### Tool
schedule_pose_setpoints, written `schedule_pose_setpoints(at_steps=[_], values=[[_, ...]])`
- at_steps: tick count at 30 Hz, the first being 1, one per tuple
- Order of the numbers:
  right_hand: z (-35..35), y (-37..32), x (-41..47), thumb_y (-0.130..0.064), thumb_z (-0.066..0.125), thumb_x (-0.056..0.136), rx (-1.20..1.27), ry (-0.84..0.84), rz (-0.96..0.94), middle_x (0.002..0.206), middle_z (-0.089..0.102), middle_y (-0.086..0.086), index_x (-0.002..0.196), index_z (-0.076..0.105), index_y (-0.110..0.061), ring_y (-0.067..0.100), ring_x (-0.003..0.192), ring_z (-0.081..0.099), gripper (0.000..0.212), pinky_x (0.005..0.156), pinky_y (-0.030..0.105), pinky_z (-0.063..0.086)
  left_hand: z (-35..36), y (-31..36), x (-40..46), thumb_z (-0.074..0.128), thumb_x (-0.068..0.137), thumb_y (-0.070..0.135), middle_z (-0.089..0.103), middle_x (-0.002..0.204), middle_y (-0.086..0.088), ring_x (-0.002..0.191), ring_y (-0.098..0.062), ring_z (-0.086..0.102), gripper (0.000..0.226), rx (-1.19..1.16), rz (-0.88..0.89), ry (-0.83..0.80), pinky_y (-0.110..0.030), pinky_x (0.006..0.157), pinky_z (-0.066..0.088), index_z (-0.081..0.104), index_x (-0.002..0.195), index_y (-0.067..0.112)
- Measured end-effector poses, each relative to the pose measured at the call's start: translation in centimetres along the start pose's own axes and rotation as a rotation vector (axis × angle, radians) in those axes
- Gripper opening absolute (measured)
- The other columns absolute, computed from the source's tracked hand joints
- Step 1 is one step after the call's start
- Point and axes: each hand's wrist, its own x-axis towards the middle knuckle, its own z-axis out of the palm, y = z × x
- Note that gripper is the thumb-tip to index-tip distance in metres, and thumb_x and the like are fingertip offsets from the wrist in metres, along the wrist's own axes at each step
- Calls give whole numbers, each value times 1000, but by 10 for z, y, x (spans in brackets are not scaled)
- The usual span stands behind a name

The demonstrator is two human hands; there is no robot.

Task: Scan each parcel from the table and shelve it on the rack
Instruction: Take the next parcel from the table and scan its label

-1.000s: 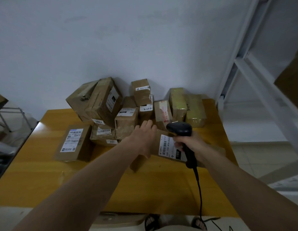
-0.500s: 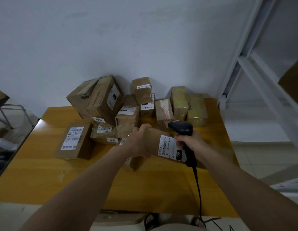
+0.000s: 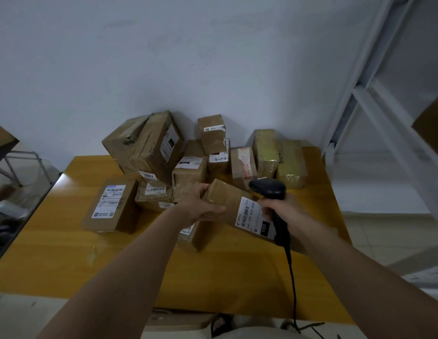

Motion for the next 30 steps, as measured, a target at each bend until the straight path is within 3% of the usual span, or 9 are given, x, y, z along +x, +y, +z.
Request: schedule_pose_setpoints(at_steps=[5,8,14,17,20,23,25,27,30], values=[[-2,-15,-13,-13,68,85,35,2,-99,79,64,5,97,65,-8,19,76,62,13,68,28,48,3,29,-5,77,74,1,51,129,-13,108,-35,59,64,-210,67,23,-37,69,60,49,128,21],[-5,-32,-29,-9,67,85,25,-16,-211,73,64,1,96,65,-10,12,65,61,11,60,23,45,1,51,-8,76,78,9,50,129,-13,105,-32,61,57,-264,191,115,-33,65,59,51,128,21],[-4,-42,-56,-14,71,84,-117,-73,-372,66,63,2,82,65,-14,9,57,56,7,51,15,47,-9,88,-6,80,77,18,51,130,-12,108,-29,59,78,-437,293,329,-41,82,58,39,143,11],[3,-36,-61,-15,70,84,-213,-89,-426,69,65,3,86,64,-18,11,60,60,7,59,22,51,-10,98,-5,82,75,23,56,128,-14,110,-30,60,80,-451,305,398,-43,84,57,42,142,8],[7,-31,-63,-19,73,82,-277,-74,-509,72,66,-2,94,65,-20,8,63,62,14,60,23,49,-11,104,-4,82,75,25,59,125,-14,109,-31,61,75,-430,329,431,-34,69,56,47,139,8],[6,-30,-65,-22,74,81,-281,-85,-527,77,67,-2,93,65,-29,15,75,64,17,69,32,53,-14,107,-2,85,70,24,60,126,-15,109,-33,61,78,-471,328,428,-45,82,58,49,138,9],[4,-32,-69,-15,71,83,-271,-124,-543,80,67,-1,87,61,-33,13,78,63,21,70,28,52,-14,108,-3,87,68,23,59,126,-14,110,-33,60,82,-470,322,439,-52,90,55,48,139,9],[3,-34,-74,-9,70,85,-262,-147,-566,82,66,-1,85,59,-33,10,79,61,26,69,23,51,-15,109,-4,87,66,23,59,126,-13,110,-33,60,84,-439,326,444,-53,91,54,48,140,9],[4,-36,-78,-9,70,84,-240,-162,-565,84,66,-1,85,58,-35,10,81,61,28,73,25,51,-17,110,-5,87,68,19,59,123,-12,110,-32,59,82,-429,320,470,-52,91,54,49,139,9]])
